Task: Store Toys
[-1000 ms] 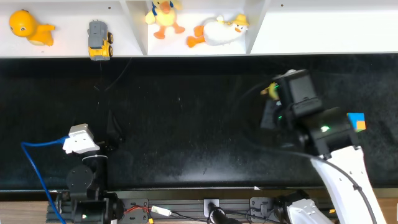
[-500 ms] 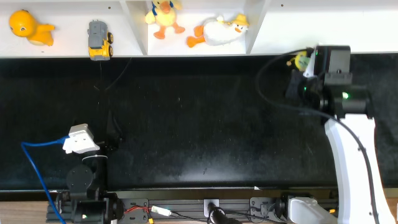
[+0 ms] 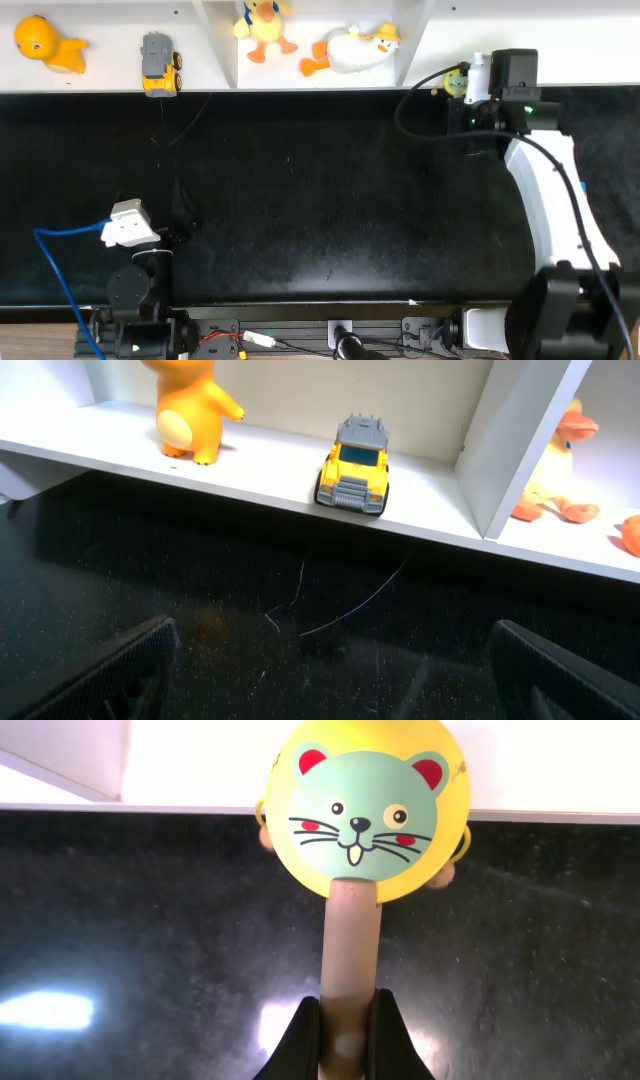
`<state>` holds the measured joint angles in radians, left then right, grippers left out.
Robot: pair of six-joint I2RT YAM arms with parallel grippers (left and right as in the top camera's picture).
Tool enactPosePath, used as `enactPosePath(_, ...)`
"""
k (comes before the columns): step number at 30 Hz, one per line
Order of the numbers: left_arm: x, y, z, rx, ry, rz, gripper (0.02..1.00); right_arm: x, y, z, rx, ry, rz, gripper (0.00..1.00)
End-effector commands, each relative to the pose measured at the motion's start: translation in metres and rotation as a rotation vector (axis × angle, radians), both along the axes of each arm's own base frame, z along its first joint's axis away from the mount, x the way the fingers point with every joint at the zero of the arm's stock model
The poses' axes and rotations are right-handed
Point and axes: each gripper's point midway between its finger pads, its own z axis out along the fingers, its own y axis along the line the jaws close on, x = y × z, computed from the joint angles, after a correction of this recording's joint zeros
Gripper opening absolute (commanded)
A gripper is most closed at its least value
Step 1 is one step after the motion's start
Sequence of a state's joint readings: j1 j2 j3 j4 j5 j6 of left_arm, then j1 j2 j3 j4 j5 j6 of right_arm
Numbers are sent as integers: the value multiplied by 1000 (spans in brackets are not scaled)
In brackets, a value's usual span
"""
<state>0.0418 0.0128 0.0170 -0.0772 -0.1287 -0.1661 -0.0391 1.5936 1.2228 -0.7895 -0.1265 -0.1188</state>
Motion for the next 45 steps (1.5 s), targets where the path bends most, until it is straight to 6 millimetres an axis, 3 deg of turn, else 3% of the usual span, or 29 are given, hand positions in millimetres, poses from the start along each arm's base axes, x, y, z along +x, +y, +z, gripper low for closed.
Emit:
enactPosePath(1,0,3,-1,-11,-9,13,998,21,-3,17,-20,-77,41,45)
enactPosePath(17,0,3,-1,-11,-9,13,998,79,-13,30,-38,-183,50,47)
enactPosePath(25,0,3,-1,-10,-9,13,998,90,-8,10,-15,-172,63,45)
enactPosePath(33,0,3,-1,-11,-9,13,998,101,-9,18,-16,-229,62,45)
enactPosePath(45,0,3,-1,-11,-9,13,998,114,9,31,20,-306,108,47)
